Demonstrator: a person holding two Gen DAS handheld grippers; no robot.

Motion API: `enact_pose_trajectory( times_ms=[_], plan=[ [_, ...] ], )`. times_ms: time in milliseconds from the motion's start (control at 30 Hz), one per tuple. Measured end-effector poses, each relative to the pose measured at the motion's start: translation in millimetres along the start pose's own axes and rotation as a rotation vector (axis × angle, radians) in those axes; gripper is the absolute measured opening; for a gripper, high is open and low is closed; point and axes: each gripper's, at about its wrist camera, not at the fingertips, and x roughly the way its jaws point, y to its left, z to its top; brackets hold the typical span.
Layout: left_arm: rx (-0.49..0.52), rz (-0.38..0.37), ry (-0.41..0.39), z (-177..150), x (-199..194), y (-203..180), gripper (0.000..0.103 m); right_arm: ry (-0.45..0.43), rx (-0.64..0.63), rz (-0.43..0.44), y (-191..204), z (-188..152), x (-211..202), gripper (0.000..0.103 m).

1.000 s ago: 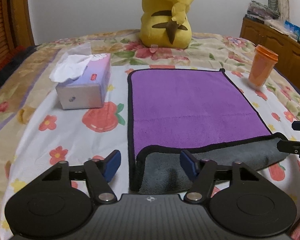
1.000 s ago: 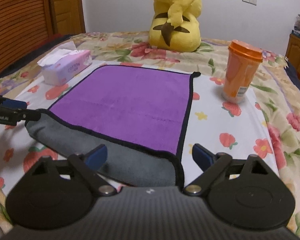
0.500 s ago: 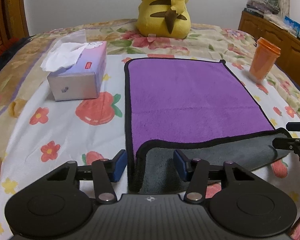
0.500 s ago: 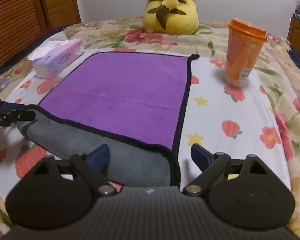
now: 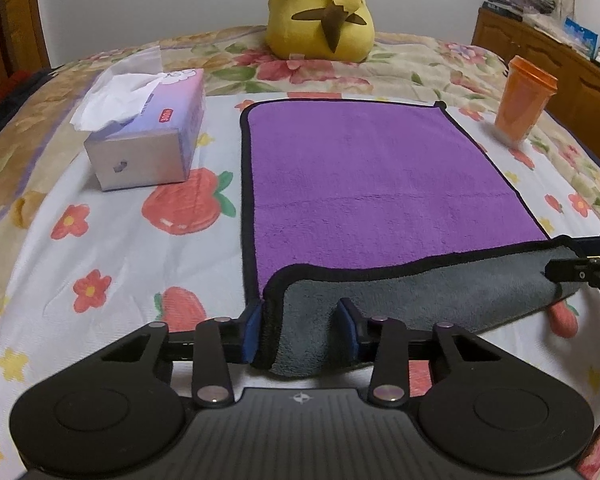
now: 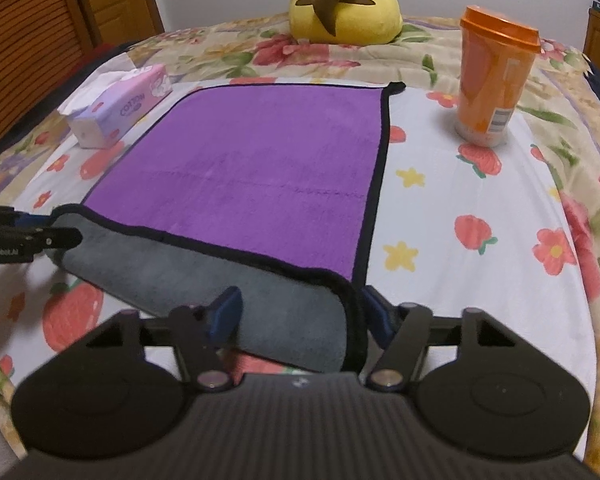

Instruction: Fold towel

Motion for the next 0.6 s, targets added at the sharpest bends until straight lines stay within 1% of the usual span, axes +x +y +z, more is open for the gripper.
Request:
enact_pose_trajectory(
  times_ms=[33,100,233,300,333,400,467,500,567,600],
  plan=[
    [0.002,0.000,-0.001,-0.1,-0.1,-0.4,0.041,0.000,-0.002,-0.002,-0.3,0.3,-0.4,0.059],
    [0.003,-0.001,-0.001,-0.6,0.0,-0.3,0.039,0.000,-0.001,-0.001,-1.6,0.8,-1.4,0.051],
    [0.008,-0.005,0.000,-0.8,-0.4,-1.2,0.033,0.002,-0.009,-0.009,-3.4,1.6,-3.7,0.041],
    [0.014,-0.007,-0.001,-0.8,-1.0,-2.8,0.030,0.004,-0.015,-0.008,-4.1,1.8,-4.2,0.031],
    [0.019,-0.008,-0.003,-0.9,-1.2,-3.5,0.028,0.006,-0.017,-0.010,-4.5,1.9,-4.2,0.029],
    [0.025,-0.010,-0.004,-1.4,-1.4,-4.8,0.024,0.010,-0.022,-0.010,-5.2,1.8,-4.2,0.022],
    [0.027,-0.016,-0.004,-1.3,-1.5,-5.2,0.019,0.014,-0.023,-0.011,-5.6,1.9,-4.0,0.020],
    [0.029,-0.018,-0.005,-1.3,-1.5,-5.1,0.018,0.015,-0.029,-0.011,-5.3,1.8,-3.7,0.016],
    [0.033,-0.018,-0.008,-1.2,-2.2,-5.2,0.012,0.014,-0.036,-0.012,-4.8,1.5,-3.8,0.008],
    [0.033,-0.019,-0.011,-1.2,-2.7,-5.2,0.011,0.014,-0.038,-0.011,-4.8,1.5,-3.9,0.007]
  ],
)
